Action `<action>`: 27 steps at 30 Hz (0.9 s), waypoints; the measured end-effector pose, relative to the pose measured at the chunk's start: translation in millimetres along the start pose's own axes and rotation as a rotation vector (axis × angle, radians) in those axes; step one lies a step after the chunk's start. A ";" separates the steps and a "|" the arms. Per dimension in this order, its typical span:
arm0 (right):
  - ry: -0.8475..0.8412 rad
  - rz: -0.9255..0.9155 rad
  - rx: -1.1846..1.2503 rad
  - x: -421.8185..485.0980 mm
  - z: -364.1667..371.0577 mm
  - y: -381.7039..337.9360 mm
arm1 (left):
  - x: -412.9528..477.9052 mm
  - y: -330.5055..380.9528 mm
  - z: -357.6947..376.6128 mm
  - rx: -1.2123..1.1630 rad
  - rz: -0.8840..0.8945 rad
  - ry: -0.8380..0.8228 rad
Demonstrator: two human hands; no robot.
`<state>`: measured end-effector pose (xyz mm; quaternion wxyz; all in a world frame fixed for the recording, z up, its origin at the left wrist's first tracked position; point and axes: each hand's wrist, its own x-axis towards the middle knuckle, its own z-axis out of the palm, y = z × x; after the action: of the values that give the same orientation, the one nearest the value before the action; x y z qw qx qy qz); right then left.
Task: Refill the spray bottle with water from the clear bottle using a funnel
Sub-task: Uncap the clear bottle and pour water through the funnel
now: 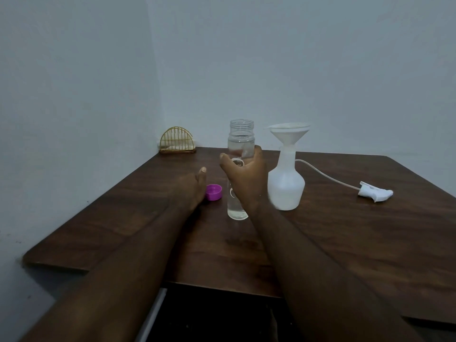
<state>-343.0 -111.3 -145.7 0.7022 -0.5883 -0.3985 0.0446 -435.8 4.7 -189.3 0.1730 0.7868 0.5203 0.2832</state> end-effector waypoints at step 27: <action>0.025 -0.146 -0.333 -7.4 -117.7 -18.9 | -4.3 130.0 -39.2 -0.819 0.011 -0.095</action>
<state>-283.7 -214.1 -132.0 0.6014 -0.6664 -0.4333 -0.0805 -368.0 -51.9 -86.2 0.4941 0.6681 0.3518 0.4309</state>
